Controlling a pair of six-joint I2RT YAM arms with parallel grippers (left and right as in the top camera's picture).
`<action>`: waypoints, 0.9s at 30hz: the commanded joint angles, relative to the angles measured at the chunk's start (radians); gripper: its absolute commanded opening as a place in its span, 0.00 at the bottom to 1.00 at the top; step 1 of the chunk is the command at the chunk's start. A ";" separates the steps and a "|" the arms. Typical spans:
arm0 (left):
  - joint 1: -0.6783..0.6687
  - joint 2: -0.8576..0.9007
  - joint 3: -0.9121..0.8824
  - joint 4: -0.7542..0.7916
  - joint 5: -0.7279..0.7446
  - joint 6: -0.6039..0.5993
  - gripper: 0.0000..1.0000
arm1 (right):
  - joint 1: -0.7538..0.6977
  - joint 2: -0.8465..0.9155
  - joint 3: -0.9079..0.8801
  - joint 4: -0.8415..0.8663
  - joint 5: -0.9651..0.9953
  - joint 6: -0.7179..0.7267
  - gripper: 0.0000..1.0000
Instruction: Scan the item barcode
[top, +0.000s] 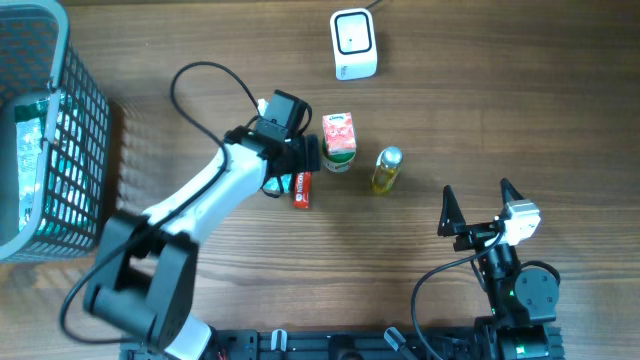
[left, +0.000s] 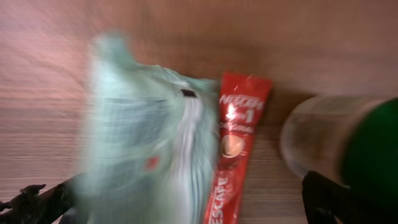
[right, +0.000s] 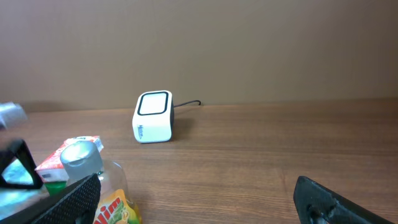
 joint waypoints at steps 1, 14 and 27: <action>0.030 -0.109 0.006 0.002 -0.025 -0.002 1.00 | 0.000 -0.006 -0.001 0.003 0.002 0.004 1.00; 0.285 -0.282 0.354 -0.142 -0.141 0.112 1.00 | 0.000 -0.006 -0.001 0.003 0.002 0.004 1.00; 0.963 -0.288 0.533 -0.091 -0.071 0.288 1.00 | 0.000 -0.006 -0.001 0.003 0.002 0.004 1.00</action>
